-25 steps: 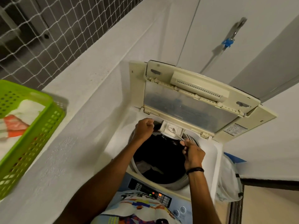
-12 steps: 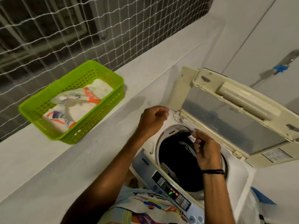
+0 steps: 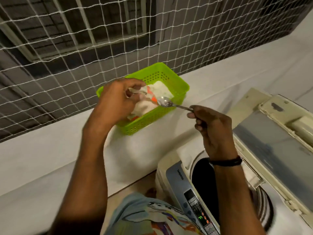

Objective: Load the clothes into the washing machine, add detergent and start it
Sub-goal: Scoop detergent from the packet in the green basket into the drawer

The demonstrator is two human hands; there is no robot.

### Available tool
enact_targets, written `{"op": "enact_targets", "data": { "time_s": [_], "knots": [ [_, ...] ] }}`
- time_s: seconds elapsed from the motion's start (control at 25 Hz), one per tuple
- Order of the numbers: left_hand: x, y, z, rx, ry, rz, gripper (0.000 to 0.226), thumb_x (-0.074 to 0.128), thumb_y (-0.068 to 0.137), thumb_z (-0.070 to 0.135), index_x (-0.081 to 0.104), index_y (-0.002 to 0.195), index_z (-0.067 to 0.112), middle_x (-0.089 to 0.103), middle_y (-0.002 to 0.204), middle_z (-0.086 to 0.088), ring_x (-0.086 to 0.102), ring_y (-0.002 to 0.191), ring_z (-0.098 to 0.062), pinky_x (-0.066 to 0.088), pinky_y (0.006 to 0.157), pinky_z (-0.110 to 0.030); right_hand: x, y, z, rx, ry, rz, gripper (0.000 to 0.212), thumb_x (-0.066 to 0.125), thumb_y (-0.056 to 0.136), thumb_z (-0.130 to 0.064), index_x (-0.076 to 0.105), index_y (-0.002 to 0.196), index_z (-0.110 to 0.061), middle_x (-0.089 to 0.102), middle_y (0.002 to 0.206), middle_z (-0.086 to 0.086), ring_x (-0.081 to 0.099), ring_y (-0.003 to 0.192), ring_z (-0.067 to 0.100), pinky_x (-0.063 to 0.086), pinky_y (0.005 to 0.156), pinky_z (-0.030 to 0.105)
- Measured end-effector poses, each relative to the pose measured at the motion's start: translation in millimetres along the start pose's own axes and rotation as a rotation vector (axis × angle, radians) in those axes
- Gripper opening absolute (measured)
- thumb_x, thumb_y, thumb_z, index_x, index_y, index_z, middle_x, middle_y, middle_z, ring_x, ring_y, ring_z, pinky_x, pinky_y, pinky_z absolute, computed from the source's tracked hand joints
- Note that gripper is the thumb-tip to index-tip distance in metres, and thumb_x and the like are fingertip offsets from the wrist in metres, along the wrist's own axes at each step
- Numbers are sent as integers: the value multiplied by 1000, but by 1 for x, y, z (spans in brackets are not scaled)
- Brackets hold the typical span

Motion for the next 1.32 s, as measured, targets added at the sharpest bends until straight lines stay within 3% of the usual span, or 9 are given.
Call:
{"op": "enact_targets", "data": {
  "time_s": [0.12, 0.24, 0.32, 0.4, 0.48, 0.64, 0.92, 1.2, 1.32],
  "knots": [
    [-4, 15, -34, -54, 131, -17, 31, 79, 78, 24, 74, 109, 29, 71, 109, 1, 67, 84, -22, 53, 88, -32, 41, 10, -15, -245, -333, -67, 16, 65, 84, -6, 79, 85, -14, 76, 74, 8, 53, 55, 11, 43, 59, 29],
    [-2, 28, -40, -44, 65, 57, 22, 76, 81, 30, 77, 102, 23, 75, 101, -1, 69, 84, -21, 53, 81, -29, 84, 19, -18, -530, -924, -42, 17, 62, 82, -15, 78, 76, -21, 76, 74, 0, 69, 71, 17, 49, 61, 30],
    [-3, 35, -40, -34, 43, 115, 20, 75, 82, 37, 78, 98, 26, 75, 95, 3, 67, 80, -16, 50, 75, -25, 108, 18, -18, -661, -1197, -6, 21, 54, 78, -21, 69, 65, -13, 70, 66, 7, 65, 67, 33, 32, 46, 27],
    [-3, 40, -41, -5, 17, 139, 19, 74, 82, 40, 78, 97, 30, 74, 90, 6, 65, 78, -12, 47, 73, -23, 121, 16, -20, -721, -1293, 34, 22, 48, 69, -22, 58, 54, -10, 60, 56, 13, 56, 57, 38, 15, 46, 25],
    [-2, 42, -41, 35, -17, 136, 17, 74, 82, 38, 78, 96, 30, 68, 82, 8, 62, 74, -10, 44, 69, -21, 124, 16, -23, -752, -1296, 40, 24, 49, 63, -23, 60, 50, -6, 57, 53, 16, 55, 53, 42, 22, 50, 24],
    [1, 41, -40, 78, -34, 138, 16, 74, 81, 36, 79, 95, 31, 64, 78, 13, 59, 69, -6, 42, 65, -18, 121, 31, -24, -631, -1244, -5, 26, 55, 68, -24, 78, 70, -12, 68, 67, 17, 62, 66, 44, 38, 53, 29],
    [-5, 42, -49, 89, -60, 137, 15, 76, 81, 32, 80, 94, 25, 72, 82, 4, 63, 71, -10, 50, 70, -27, 119, 70, -24, -490, -1319, -14, 18, 64, 79, -21, 79, 79, -11, 72, 84, 20, 63, 85, 44, 52, 69, 38],
    [-10, 49, -50, 88, -56, 173, 12, 74, 83, 30, 80, 92, 24, 73, 81, 11, 64, 69, -4, 52, 70, -25, 147, 83, -9, -235, -1215, -379, 17, 65, 78, -15, 81, 75, -16, 75, 70, 4, 69, 85, 11, 53, 86, 33],
    [-11, 48, -50, 89, -51, 165, 14, 74, 83, 29, 80, 95, 23, 74, 86, 7, 64, 72, -4, 51, 70, -23, 150, 82, -9, -114, -1242, -477, 23, 60, 76, -12, 80, 67, -20, 76, 79, 4, 63, 105, 15, 49, 95, 37]
  ]
}}
Point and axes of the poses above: each hand's wrist, its own y-axis towards the middle knuckle, its own x-axis out of the palm, z = x × y, the point moved 6 cm from there along y, towards the middle knuckle
